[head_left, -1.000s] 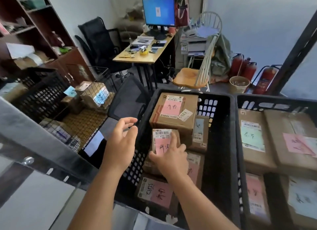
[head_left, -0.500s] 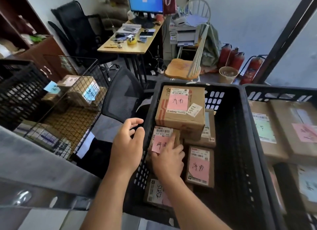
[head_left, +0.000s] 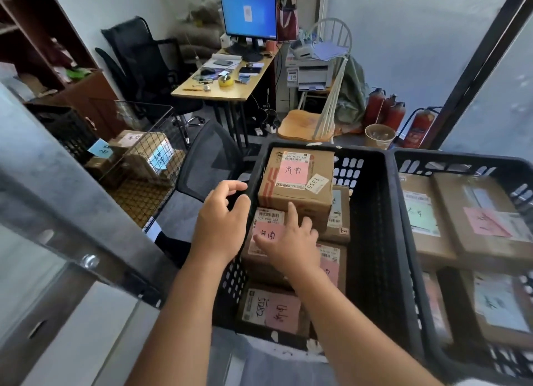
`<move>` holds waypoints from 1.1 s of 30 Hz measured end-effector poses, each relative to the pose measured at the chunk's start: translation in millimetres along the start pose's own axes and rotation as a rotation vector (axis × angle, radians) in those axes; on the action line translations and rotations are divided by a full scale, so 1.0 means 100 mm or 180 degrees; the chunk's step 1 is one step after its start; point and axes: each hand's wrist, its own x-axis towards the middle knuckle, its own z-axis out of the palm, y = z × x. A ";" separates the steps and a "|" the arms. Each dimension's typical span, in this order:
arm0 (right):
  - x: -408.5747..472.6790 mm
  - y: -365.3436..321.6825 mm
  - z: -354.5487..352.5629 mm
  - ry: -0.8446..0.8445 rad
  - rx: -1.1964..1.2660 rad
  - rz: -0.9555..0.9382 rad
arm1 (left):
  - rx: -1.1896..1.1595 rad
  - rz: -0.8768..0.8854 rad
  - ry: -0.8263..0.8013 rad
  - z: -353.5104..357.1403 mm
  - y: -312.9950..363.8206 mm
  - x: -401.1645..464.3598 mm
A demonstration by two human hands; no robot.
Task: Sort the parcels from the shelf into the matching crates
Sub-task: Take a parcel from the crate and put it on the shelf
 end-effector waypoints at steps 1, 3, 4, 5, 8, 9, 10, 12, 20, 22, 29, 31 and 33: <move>-0.03 0.00 -0.12 0.0053 -0.0028 -0.0082 | -0.0006 0.0016 0.0009 0.00 0.05 -0.04; -0.09 0.00 -0.40 0.0187 -0.0044 -0.0269 | -0.0027 0.0069 0.0052 0.03 0.16 -0.14; -0.13 0.00 -0.54 0.0240 -0.0031 -0.0376 | -0.0035 0.0112 0.0072 0.05 0.22 -0.21; -0.18 0.00 -0.68 0.0270 -0.0008 -0.0498 | -0.0039 0.0143 0.0104 0.08 0.28 -0.28; -0.35 0.01 -1.10 0.0322 0.0083 -0.0945 | -0.0037 0.0200 0.0341 0.13 0.48 -0.55; -0.42 0.02 -1.23 0.0330 0.0127 -0.1117 | -0.0054 0.0221 0.0455 0.16 0.56 -0.66; -0.49 0.04 -1.36 0.0328 0.0177 -0.1314 | -0.0069 0.0227 0.0589 0.18 0.63 -0.79; -0.64 0.10 -1.59 0.0268 0.0258 -0.1726 | -0.0078 0.0167 0.0885 0.24 0.78 -1.09; -1.64 0.24 -2.00 -0.0524 0.0579 -0.3143 | 0.0133 -0.0210 0.2227 0.23 1.17 -2.76; -2.04 0.20 -2.01 -0.0794 0.0656 -0.3461 | 0.0179 -0.0326 0.2558 0.09 1.22 -3.25; -3.86 0.17 -1.83 -0.1572 0.1004 -0.4489 | 0.0647 -0.0593 0.3579 -0.40 1.26 -5.29; -4.47 0.23 -1.71 -0.1799 0.1041 -0.4747 | 0.0777 -0.0715 0.3850 -0.52 1.23 -5.96; -5.11 0.31 -1.59 -0.2029 0.1070 -0.4938 | 0.0878 -0.0876 0.4086 -0.65 1.19 -6.65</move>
